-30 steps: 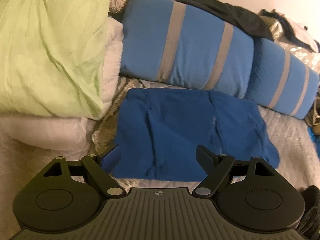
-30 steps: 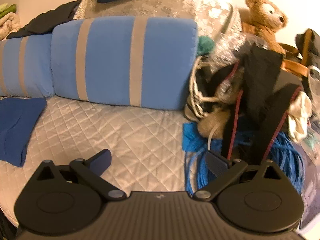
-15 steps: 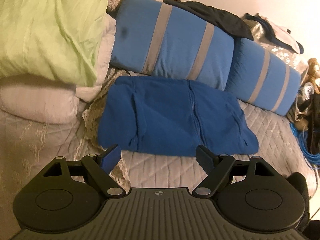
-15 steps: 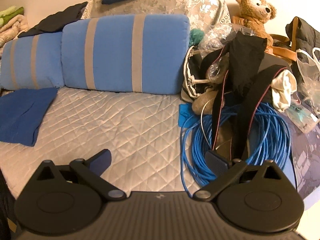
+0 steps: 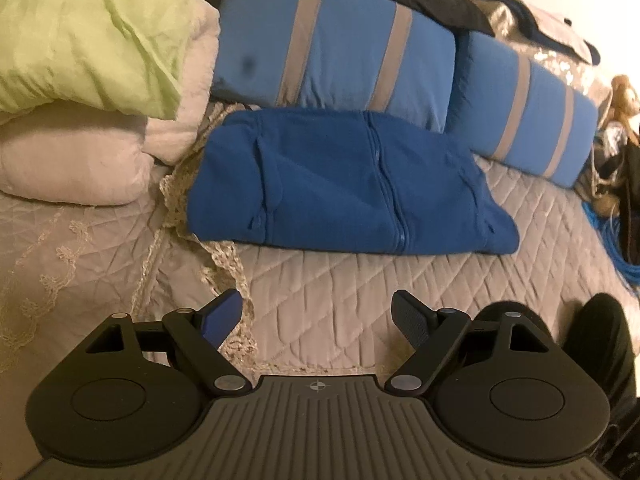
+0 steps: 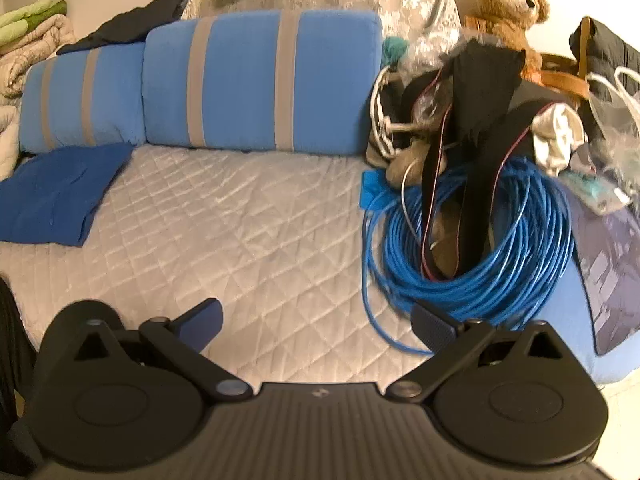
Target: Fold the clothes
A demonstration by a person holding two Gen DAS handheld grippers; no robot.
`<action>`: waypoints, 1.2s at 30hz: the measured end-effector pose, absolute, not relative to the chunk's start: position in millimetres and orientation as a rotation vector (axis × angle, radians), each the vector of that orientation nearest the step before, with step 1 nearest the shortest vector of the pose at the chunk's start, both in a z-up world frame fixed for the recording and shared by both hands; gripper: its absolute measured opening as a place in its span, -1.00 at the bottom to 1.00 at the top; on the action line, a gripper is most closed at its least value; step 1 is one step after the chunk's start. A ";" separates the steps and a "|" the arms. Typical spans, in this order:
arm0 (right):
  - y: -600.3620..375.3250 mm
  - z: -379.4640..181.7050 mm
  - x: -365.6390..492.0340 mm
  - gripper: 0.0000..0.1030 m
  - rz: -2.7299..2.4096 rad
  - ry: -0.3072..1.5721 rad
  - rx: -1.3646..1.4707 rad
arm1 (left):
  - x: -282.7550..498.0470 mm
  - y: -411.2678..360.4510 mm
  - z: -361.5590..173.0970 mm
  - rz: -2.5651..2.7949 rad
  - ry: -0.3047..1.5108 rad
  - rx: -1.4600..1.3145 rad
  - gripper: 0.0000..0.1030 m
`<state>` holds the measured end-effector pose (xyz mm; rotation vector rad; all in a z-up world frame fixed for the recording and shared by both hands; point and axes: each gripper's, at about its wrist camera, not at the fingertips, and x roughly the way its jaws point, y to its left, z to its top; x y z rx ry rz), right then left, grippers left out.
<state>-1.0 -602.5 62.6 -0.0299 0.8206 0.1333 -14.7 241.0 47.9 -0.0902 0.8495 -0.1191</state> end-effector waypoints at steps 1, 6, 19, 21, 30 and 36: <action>-602.2 58.0 -1.8 1.00 0.134 0.825 -0.025 | -13.9 237.8 45.5 -0.119 0.849 -0.085 0.60; -595.8 39.3 -2.2 1.00 0.148 0.834 0.000 | -9.3 221.2 34.8 -0.120 0.845 -0.052 0.60; -568.8 4.7 18.9 1.00 0.169 0.852 0.044 | 16.2 196.6 4.8 -0.126 0.867 -0.043 0.60; -561.9 -1.6 24.3 1.00 0.176 0.862 0.042 | 19.8 194.2 -0.2 -0.125 0.874 -0.054 0.60; -538.8 -23.0 43.9 1.00 0.195 0.888 0.020 | 38.5 179.6 -15.0 -0.123 0.874 -0.045 0.60; -526.5 -39.4 54.9 1.00 0.197 0.904 0.005 | 52.7 171.7 -29.3 -0.128 0.879 -0.034 0.60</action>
